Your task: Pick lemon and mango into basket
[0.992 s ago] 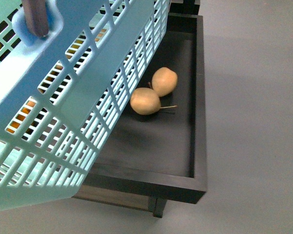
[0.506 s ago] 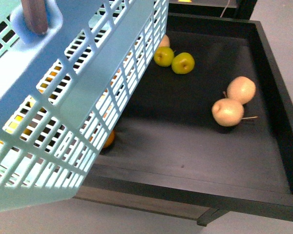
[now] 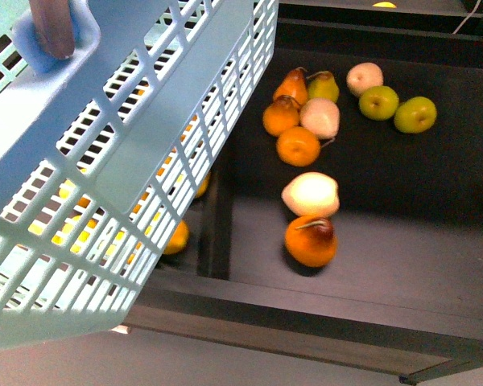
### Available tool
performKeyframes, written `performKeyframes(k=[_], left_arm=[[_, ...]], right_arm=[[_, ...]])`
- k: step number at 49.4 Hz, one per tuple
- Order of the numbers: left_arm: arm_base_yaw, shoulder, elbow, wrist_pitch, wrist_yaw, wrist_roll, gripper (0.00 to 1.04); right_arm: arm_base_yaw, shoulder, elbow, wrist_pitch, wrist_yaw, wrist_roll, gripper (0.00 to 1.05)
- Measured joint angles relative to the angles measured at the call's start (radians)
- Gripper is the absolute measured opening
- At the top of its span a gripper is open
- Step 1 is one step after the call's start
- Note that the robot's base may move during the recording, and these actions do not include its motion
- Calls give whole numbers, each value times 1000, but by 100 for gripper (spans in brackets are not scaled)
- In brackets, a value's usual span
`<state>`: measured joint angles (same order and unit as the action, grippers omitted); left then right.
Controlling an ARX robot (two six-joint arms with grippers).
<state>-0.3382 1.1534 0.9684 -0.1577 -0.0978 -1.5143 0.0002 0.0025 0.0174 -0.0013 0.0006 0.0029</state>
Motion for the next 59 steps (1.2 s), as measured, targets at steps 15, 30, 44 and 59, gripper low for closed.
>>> performKeyframes(k=[15, 30, 44, 59], left_arm=[[0, 0, 0, 0, -2, 1, 6], [0, -1, 0, 0, -1, 2, 6], [1, -2, 0, 0, -4, 2, 6], [1, -1, 0, 0, 0, 2, 6]], right_arm=[[0, 0, 0, 1, 3, 0, 96], [0, 0, 0, 0, 2, 0, 96], [0, 0, 0, 0, 0, 0, 96], [0, 0, 0, 0, 0, 0, 96]])
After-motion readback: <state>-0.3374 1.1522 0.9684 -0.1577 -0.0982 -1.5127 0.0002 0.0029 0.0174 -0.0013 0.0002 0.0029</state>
